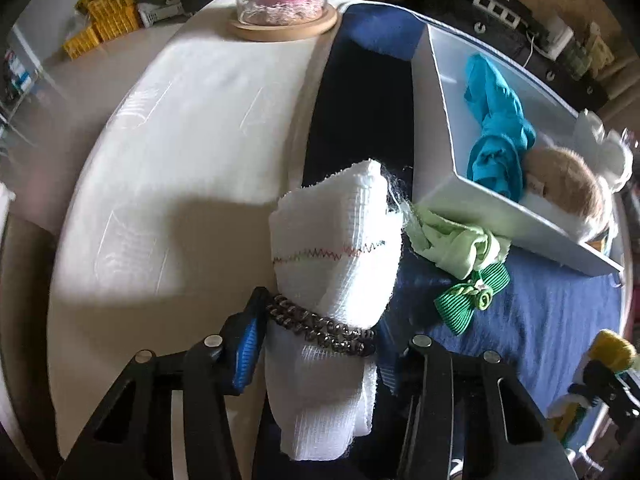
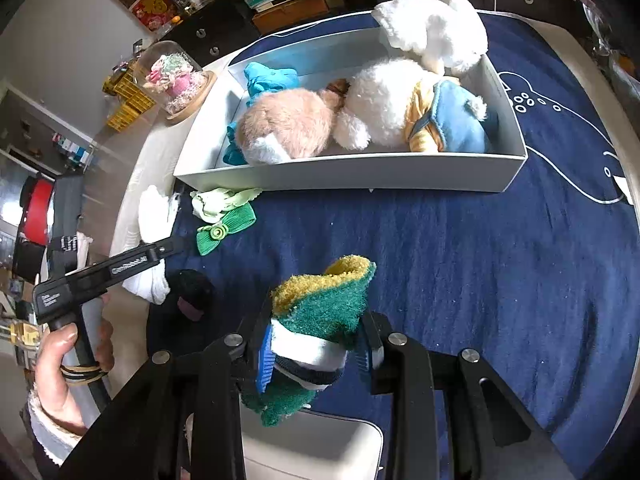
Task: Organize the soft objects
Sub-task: 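Lower the towel roll into the box and open the left tool while the right tool holds the green plush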
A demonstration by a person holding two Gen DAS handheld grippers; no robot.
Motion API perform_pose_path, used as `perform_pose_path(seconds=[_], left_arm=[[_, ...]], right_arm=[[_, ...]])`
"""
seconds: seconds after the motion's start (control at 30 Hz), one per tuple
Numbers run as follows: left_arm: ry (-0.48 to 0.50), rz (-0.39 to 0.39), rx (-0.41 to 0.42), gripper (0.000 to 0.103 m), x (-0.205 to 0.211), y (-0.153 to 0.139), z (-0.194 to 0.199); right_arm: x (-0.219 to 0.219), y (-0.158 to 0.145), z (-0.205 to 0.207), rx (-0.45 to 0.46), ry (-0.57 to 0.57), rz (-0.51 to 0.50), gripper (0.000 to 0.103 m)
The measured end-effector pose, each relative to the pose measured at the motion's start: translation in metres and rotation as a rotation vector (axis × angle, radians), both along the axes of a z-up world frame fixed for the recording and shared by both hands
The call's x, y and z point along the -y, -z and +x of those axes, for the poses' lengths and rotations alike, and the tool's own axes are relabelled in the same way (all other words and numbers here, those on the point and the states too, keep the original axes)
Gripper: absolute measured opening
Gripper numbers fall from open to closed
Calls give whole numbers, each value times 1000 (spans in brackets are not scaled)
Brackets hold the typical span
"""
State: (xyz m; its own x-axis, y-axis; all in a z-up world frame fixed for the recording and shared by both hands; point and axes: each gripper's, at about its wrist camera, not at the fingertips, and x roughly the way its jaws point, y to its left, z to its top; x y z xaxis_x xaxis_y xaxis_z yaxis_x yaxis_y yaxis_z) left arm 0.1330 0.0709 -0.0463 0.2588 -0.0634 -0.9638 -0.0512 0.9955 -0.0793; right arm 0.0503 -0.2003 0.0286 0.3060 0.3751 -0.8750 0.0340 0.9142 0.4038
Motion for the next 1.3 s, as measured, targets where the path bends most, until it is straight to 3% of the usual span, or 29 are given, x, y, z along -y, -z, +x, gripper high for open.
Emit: perform_pose_path(seconds=[0.27,0.47,0.73,0.83,0.97,1.3], left_arm=[[28,-82,134,47,-9,-50,-20],[86,-161,221,47,20,-87,-36],[176,-231,293,48,66,-130,-9],[192,-220,328,48,84,-145,6],[194,-205,364,48,97,-140,21],[195,-171,354,48,104,-108,47]], right_arm=[[5,-2,1,16,15,-21,103],[9,-5,1,43,33,-58,103],[15,-4,4,58,51,-73,103],[16,-3,6,61,53,-74,103],[15,-2,7,68,53,-89,103],[11,10,11,47,52,-119,103]])
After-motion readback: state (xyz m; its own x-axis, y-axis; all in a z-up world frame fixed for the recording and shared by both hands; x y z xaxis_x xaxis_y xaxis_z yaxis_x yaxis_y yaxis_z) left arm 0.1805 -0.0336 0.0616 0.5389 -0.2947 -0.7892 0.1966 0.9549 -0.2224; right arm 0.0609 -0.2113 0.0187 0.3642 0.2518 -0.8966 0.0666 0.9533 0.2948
